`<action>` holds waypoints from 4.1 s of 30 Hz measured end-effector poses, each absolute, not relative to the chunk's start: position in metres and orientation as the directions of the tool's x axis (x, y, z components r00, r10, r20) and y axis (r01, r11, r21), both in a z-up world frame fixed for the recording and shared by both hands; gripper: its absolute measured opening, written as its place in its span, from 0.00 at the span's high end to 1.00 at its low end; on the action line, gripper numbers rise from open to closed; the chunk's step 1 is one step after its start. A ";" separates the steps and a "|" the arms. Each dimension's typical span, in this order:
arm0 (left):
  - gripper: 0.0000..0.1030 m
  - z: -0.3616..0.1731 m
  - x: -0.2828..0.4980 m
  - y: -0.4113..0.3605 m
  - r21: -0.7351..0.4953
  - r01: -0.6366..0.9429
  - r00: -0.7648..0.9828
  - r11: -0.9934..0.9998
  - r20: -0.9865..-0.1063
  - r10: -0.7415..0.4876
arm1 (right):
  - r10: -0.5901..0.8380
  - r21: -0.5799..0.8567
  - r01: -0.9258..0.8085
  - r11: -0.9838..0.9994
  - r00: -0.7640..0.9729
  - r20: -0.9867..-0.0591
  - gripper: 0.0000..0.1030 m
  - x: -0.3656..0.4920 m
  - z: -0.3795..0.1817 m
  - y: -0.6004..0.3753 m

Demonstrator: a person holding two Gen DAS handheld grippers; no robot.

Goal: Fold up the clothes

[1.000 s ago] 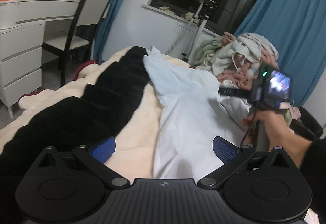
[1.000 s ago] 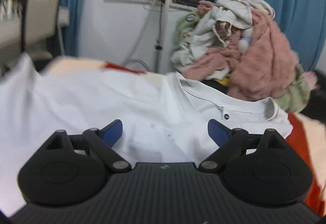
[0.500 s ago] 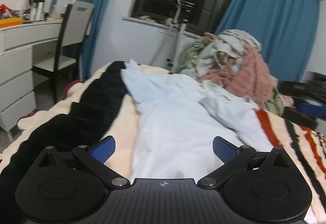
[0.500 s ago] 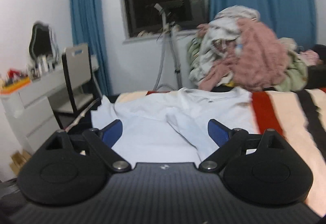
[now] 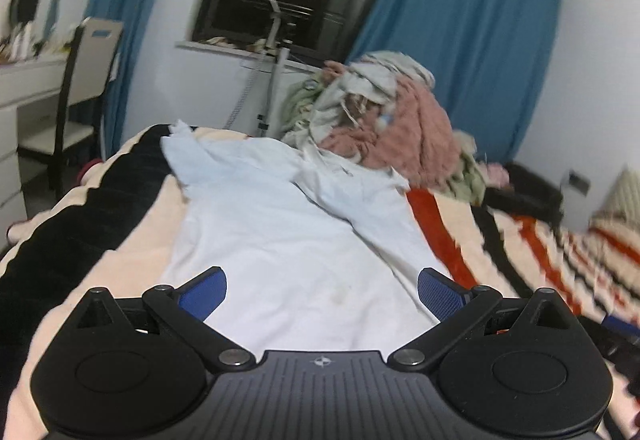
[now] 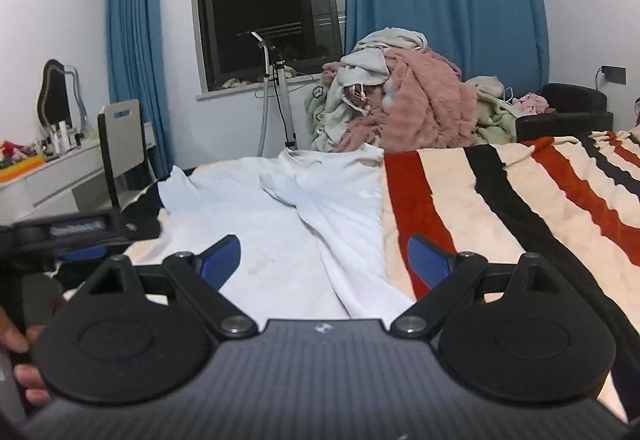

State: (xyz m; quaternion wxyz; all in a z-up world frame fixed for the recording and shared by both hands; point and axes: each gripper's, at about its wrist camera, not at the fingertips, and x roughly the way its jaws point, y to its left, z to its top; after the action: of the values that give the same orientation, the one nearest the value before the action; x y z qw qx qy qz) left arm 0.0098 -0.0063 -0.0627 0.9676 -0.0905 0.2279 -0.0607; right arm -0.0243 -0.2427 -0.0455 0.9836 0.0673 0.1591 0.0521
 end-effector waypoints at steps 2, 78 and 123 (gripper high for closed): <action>0.00 -0.069 0.012 -0.017 -0.178 0.090 0.879 0.980 -0.448 -0.162 | 0.131 0.163 -0.086 0.983 0.947 -0.294 0.11 -0.028 -0.043 -0.247; 0.97 -0.152 -0.022 -0.062 -0.372 0.119 0.612 0.921 -0.702 -0.363 | 0.058 0.248 0.028 0.968 0.942 -0.331 0.11 -0.019 -0.050 -0.325; 0.00 0.139 -0.130 -0.062 -0.129 0.065 0.895 0.989 -0.430 -0.115 | 0.129 0.228 -0.077 0.971 0.967 -0.221 0.11 -0.033 0.103 -0.250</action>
State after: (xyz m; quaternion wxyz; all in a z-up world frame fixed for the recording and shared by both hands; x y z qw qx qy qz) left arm -0.1303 -0.0616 0.1390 0.9719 -0.0557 0.2239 -0.0464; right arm -0.0327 -0.2500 0.1028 0.9856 0.1092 0.1178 0.0522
